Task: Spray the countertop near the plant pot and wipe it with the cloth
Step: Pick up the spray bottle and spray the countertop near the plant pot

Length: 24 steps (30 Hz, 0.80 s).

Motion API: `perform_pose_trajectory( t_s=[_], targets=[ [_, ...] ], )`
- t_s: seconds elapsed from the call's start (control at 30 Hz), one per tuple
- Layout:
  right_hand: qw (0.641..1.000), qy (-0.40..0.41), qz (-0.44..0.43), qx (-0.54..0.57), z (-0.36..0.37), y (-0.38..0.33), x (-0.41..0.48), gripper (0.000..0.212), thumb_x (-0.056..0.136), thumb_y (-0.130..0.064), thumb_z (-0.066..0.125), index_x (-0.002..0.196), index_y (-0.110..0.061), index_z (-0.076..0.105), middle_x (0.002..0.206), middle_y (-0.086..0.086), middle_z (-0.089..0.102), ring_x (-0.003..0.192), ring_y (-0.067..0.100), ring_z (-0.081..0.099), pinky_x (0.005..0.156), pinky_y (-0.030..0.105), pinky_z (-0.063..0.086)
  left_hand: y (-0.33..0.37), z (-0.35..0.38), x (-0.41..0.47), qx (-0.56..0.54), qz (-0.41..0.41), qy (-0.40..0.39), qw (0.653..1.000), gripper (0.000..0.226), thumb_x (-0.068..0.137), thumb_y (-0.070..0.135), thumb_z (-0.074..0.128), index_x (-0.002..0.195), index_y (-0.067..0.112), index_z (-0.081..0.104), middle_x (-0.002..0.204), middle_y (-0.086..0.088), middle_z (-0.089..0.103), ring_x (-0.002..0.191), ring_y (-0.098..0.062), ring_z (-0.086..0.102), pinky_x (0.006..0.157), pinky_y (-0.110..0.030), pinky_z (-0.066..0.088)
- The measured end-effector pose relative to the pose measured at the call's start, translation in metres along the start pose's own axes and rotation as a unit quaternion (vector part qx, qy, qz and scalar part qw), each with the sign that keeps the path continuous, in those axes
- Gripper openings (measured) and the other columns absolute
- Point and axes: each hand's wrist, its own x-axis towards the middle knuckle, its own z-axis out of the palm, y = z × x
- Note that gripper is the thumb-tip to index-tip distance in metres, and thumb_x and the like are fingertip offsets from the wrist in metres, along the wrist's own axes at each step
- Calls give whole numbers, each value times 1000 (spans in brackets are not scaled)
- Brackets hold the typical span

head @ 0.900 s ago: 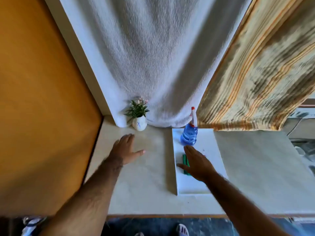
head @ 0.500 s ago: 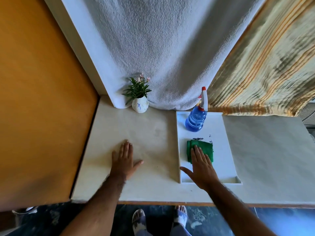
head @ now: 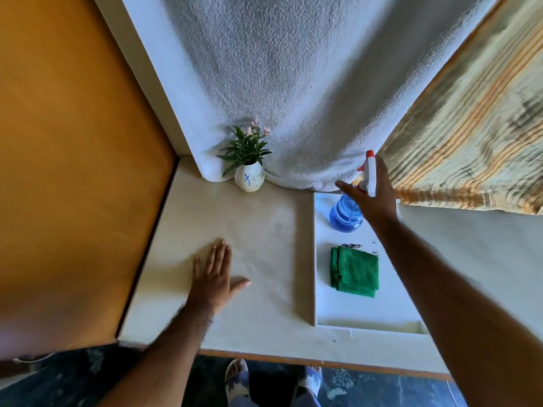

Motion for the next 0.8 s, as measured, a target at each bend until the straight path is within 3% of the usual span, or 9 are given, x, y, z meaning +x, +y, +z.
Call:
perform_pose_trajectory(
  t_s=[0.13, 0.2, 0.3, 0.4, 0.57, 0.67, 0.73, 0.8],
  targets=[
    [997, -2, 25, 72, 10, 9, 10, 60, 78, -27, 86, 131, -22, 59, 89, 2, 72, 73, 11, 66, 72, 25, 56, -2, 4, -3, -28, 29, 38, 998, 134, 70, 97, -18, 167, 8, 10, 177, -15, 7, 164, -36, 14, 129, -67, 10],
    [996, 15, 5, 93, 16, 12, 9, 48, 81, -18, 79, 126, -24, 65, 92, -6, 74, 68, 0, 65, 65, 12, 51, -6, 9, -3, -20, 40, 47, 998, 126, 78, 95, -12, 166, 8, 13, 176, -14, 11, 163, -36, 17, 129, -68, 13],
    [992, 48, -5, 117, 20, 6, 8, 39, 84, -7, 69, 113, -33, 70, 78, -23, 72, 65, -3, 67, 63, 13, 51, -7, 14, -3, -13, 49, 60, 997, 118, 86, 91, -2, 165, 6, 24, 174, -15, 22, 160, -36, 25, 129, -67, 16],
    [992, 50, -5, 113, 24, -10, 6, 38, 84, -5, 64, 102, -38, 70, 66, -14, 74, 58, 6, 66, 56, 13, 49, -6, 15, -3, 4, 53, 75, 996, 112, 92, 88, 8, 161, 4, 36, 171, -17, 34, 155, -38, 37, 125, -62, 13],
    [988, -16, -50, 142, 45, -60, -5, 28, 81, -8, 69, 100, -28, 73, 64, -6, 74, 53, 2, 63, 55, 10, 47, -8, 15, -4, 13, 51, 91, 994, 106, 90, 84, 29, 160, 4, 40, 169, -16, 39, 153, -36, 42, 121, -64, 18],
    [986, -78, -18, 147, 77, -83, -18, 26, 80, -4, 72, 91, -28, 72, 57, -13, 72, 46, 7, 62, 50, 10, 47, -9, 16, -4, 10, 48, 88, 995, 106, 90, 84, 31, 161, 6, 39, 170, -15, 38, 154, -35, 40, 121, -65, 19],
    [986, -122, 18, 116, 100, -86, -28, 21, 79, -4, 72, 89, -23, 72, 57, -9, 73, 42, 1, 62, 48, 10, 47, -9, 16, -4, 7, 46, 85, 995, 106, 89, 84, 33, 160, 6, 40, 170, -14, 38, 154, -34, 40, 120, -65, 21],
    [983, -154, 50, 89, 121, -85, -38, 19, 78, -4, 72, 83, -22, 70, 64, -3, 74, 42, 2, 64, 55, 18, 54, -8, 17, -4, 4, 46, 87, 995, 105, 89, 84, 35, 160, 6, 41, 170, -13, 38, 154, -33, 41, 119, -65, 23]
  ],
)
